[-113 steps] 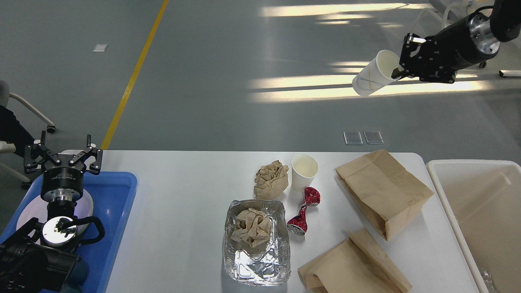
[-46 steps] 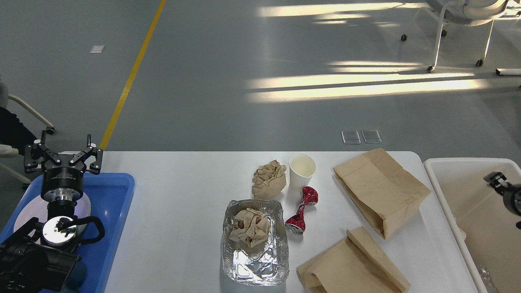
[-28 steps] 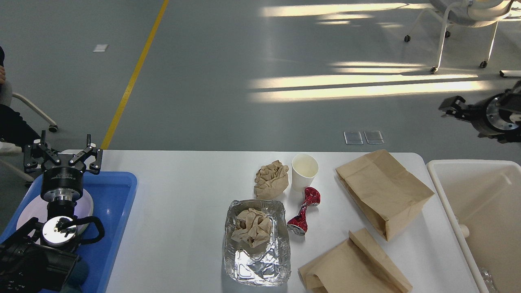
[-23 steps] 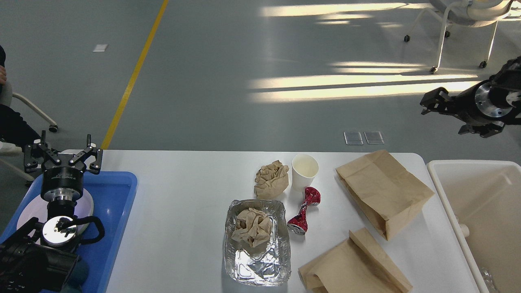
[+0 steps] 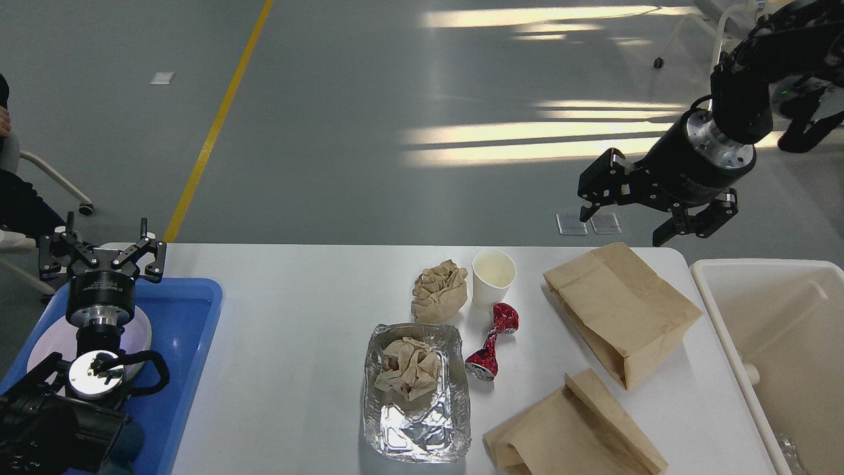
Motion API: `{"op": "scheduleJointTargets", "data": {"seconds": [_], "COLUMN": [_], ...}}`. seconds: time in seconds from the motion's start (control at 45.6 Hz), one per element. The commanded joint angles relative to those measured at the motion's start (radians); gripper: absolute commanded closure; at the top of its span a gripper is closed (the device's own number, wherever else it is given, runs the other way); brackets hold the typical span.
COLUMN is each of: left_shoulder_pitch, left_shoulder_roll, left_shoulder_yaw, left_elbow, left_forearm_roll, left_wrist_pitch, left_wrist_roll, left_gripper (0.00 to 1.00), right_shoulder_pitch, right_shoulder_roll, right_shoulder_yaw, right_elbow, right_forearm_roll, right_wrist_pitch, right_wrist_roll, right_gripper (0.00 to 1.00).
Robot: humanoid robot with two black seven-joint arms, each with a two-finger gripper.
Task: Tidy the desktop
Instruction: 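Move the right gripper back and grasp the upright brown paper bag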
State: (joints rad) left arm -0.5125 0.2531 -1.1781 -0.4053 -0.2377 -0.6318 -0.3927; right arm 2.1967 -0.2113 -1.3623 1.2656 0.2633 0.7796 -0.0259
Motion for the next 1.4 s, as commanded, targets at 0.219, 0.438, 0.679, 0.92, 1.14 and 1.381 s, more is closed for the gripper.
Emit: {"op": "scheduleJointTargets", "data": {"seconds": [0.219,0.438,0.679,0.92,1.14,1.381], "left_shoulder_pitch": [0.000,0.000,0.000,0.000,0.000,0.000], "left_shoulder_roll": [0.000,0.000,0.000,0.000,0.000,0.000], "left_shoulder_yaw": [0.000,0.000,0.000,0.000,0.000,0.000], "left_elbow": [0.000,0.000,0.000,0.000,0.000,-0.001], "left_forearm_roll": [0.000,0.000,0.000,0.000,0.000,0.000], "left_wrist_pitch": [0.000,0.000,0.000,0.000,0.000,0.000], "left_wrist_roll": [0.000,0.000,0.000,0.000,0.000,0.000], "left_gripper": [0.04,0.04,0.04,0.04,0.04,0.04], "right_shoulder_pitch": [-0.466,-0.615,-0.791,-0.945,-1.022,-1.039], "right_shoulder_roll": [-0.114,-0.203,-0.255,-0.246,-0.194,-0.177], "right_shoulder_yaw": [0.087,0.117,0.262,0.400,0.453,0.450], "right_elbow": [-0.190,-0.235,-0.288,-0.422,-0.479,-0.480], "right_forearm_roll": [0.013,0.013,0.013,0.013,0.001,-0.006], "right_wrist_pitch": [-0.206,-0.290,-0.493,-0.588,-0.686,-0.685], "right_wrist_roll": [-0.002,0.000,-0.002,0.000,0.000,0.000], "right_gripper": [0.00,0.00,0.00,0.01,0.02,0.34]}}
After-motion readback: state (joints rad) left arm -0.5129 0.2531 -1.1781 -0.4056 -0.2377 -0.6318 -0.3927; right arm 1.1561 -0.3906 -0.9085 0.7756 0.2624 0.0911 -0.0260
